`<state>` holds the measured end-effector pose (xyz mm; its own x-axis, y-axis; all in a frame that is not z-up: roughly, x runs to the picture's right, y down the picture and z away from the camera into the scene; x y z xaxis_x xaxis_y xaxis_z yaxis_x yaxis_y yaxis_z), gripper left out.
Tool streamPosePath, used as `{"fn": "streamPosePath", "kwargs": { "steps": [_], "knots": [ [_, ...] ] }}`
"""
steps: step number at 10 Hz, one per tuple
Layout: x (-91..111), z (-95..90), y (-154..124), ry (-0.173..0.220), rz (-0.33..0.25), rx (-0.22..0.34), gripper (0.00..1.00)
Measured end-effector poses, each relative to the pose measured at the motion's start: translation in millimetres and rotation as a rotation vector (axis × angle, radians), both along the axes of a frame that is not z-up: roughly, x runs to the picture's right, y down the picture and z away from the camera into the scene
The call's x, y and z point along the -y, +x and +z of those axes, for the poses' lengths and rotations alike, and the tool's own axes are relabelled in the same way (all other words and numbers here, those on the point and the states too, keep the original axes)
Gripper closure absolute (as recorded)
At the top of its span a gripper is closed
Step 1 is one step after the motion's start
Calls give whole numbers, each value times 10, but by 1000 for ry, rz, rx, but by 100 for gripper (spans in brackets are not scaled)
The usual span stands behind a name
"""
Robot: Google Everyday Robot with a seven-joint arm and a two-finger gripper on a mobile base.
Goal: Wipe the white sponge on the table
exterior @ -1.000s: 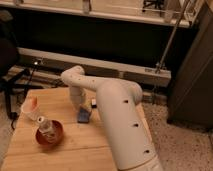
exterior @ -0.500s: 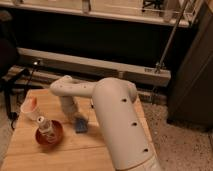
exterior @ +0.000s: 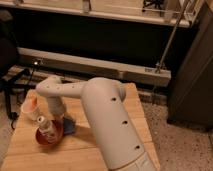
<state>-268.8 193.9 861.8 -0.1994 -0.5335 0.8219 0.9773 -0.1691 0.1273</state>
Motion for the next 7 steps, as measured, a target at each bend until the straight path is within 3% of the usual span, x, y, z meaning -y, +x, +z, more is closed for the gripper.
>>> {"fn": "streamPosePath", "kwargs": {
  "steps": [7],
  "knots": [
    [471,396,-450,38,19,51,100]
  ]
}}
